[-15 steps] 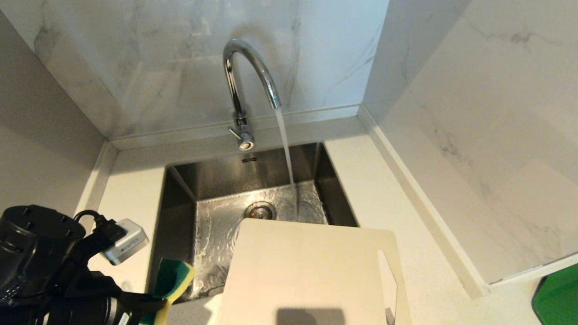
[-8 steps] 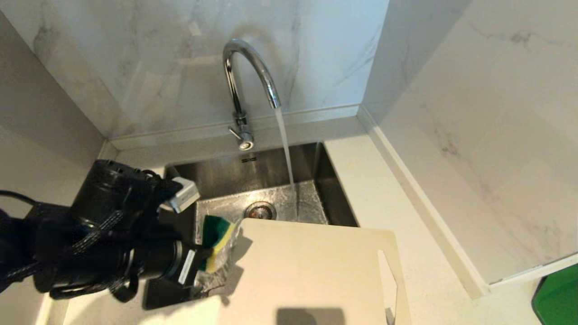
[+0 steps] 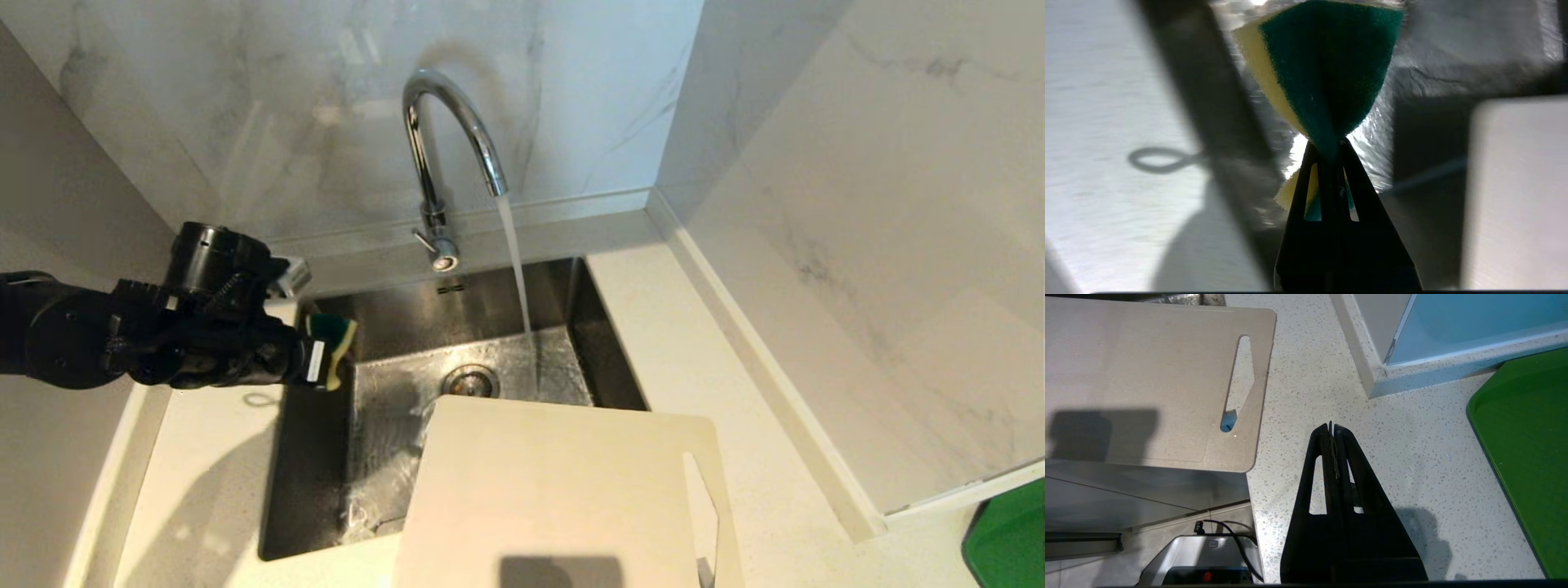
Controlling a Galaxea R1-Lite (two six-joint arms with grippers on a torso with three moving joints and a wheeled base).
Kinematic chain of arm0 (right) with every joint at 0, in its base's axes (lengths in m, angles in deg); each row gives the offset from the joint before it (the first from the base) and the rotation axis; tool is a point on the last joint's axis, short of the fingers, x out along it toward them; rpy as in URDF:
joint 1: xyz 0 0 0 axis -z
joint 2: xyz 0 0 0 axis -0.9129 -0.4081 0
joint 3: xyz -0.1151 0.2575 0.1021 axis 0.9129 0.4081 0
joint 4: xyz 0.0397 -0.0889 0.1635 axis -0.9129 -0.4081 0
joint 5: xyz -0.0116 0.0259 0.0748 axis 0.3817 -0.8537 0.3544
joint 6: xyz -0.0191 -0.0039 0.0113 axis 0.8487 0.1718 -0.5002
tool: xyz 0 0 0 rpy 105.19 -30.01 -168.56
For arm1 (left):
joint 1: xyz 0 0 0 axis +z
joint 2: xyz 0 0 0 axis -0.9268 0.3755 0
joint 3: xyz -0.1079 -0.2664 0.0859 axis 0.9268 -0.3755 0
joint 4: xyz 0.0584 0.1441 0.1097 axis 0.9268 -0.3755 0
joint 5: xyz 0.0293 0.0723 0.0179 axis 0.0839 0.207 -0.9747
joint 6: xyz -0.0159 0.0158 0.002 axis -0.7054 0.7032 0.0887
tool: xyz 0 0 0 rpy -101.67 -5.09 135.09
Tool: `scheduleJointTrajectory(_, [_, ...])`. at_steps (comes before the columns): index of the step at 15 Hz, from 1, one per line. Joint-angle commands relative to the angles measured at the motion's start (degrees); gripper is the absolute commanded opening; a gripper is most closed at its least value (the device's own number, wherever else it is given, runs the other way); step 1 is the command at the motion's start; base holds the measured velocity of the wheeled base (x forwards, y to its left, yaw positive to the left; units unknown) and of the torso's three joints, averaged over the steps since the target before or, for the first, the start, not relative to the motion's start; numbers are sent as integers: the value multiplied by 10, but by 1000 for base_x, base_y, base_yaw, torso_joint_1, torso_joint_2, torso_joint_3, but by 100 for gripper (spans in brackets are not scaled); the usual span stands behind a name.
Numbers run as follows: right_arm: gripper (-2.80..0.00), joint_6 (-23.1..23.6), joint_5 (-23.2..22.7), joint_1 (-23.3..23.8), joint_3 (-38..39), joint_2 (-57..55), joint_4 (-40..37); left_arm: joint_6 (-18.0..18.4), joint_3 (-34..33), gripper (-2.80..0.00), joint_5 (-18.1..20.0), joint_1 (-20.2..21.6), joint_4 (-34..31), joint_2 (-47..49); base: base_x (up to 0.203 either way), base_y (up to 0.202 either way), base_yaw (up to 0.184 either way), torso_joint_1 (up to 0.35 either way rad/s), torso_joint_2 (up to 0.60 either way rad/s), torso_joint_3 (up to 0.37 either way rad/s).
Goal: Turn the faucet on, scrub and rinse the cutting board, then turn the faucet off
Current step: Put down the cleaning cloth
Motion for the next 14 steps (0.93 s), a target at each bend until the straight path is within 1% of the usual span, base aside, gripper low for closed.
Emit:
scheduleJointTrajectory(1, [-280, 0, -1, 0, 0, 0, 0, 11, 9, -280, 0, 81, 1, 22, 0, 0, 0, 0, 0, 0])
scheduleJointTrajectory(3, [-280, 0, 0, 0, 0, -1, 0, 17, 8, -280, 1, 139, 7, 33, 0, 0, 0, 0, 0, 0])
scheduleJointTrajectory(6, [-280, 0, -1, 0, 0, 0, 0, 21, 7, -280, -1, 209, 35, 48, 0, 0, 0, 0, 0, 0])
scheduleJointTrajectory(8, [-280, 0, -1, 0, 0, 0, 0, 28, 3, -280, 0, 242, 38, 46, 0, 0, 0, 0, 0, 0])
scheduleJointTrajectory(10, [-280, 0, -1, 0, 0, 0, 0, 51, 0, -280, 4, 253, 39, 48, 0, 0, 0, 0, 0, 0])
scheduleJointTrajectory(12, [-280, 0, 0, 0, 0, 0, 0, 55, 2, -280, 4, 255, 40, 50, 0, 0, 0, 0, 0, 0])
scheduleJointTrajectory(14, [-280, 0, 0, 0, 0, 0, 0, 72, 4, -280, 12, 254, 39, 52, 0, 0, 0, 0, 0, 0])
